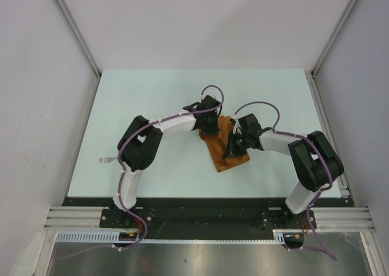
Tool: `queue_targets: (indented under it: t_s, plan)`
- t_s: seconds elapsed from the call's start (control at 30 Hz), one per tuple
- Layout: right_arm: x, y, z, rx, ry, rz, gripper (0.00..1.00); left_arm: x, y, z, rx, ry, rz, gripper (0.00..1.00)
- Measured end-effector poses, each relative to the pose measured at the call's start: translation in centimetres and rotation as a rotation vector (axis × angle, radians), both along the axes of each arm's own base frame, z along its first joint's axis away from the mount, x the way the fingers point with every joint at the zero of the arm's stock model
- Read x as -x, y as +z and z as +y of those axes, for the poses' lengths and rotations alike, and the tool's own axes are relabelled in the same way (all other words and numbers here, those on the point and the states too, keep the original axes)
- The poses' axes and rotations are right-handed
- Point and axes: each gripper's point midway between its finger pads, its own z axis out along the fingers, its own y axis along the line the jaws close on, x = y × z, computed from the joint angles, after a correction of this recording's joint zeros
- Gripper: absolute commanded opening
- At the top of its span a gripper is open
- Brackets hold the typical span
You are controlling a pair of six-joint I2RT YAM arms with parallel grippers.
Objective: Fold the napkin into a case and place the utensils inside
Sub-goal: Smooth out the 2/3-rectangle-folded napkin at the center of the board.
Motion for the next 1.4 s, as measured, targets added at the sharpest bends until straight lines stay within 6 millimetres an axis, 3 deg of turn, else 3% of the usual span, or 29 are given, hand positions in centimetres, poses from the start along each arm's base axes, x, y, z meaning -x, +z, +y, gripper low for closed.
queue_targets:
  t_s: [0.17,0.3,0.4,0.53,0.63,0.83,1.1,1.27,1.4]
  plan:
    - [-0.2,0.0,-0.2,-0.010,-0.008,-0.004,0.00,-0.3,0.7,-0.4,0.010,0.000,-0.010,0.57]
    - [-0.3,-0.1,-0.2,-0.017,-0.009,-0.004,0.00,-0.9,1.7,-0.8,0.019,-0.009,-0.032,0.61]
    - [-0.3,-0.1,-0.2,-0.024,-0.010,0.001,0.00,-1.0,2.6,-0.6,0.023,-0.012,-0.042,0.53]
    - [-0.3,-0.1,-0.3,-0.028,-0.010,0.003,0.00,-0.7,4.6,0.2,0.044,-0.004,-0.066,0.17]
    - [-0.3,-0.1,-0.3,-0.028,-0.009,0.003,0.00,-0.3,5.8,0.7,0.072,-0.009,-0.077,0.03]
    - [-0.3,-0.1,-0.2,-0.030,-0.008,0.005,0.00,0.8,3.6,0.9,0.069,-0.020,-0.027,0.00]
    - [-0.3,-0.1,-0.2,-0.029,-0.008,0.006,0.00,-0.1,-0.6,0.9,0.016,-0.009,0.021,0.00]
    - [-1.3,0.7,-0.5,-0.009,-0.023,-0.002,0.00,-1.0,-0.7,0.8,0.013,0.001,0.009,0.00]
    - [-4.1,2.7,-0.1,-0.022,-0.044,-0.056,0.00,-1.2,-0.6,1.0,0.011,0.008,0.004,0.00]
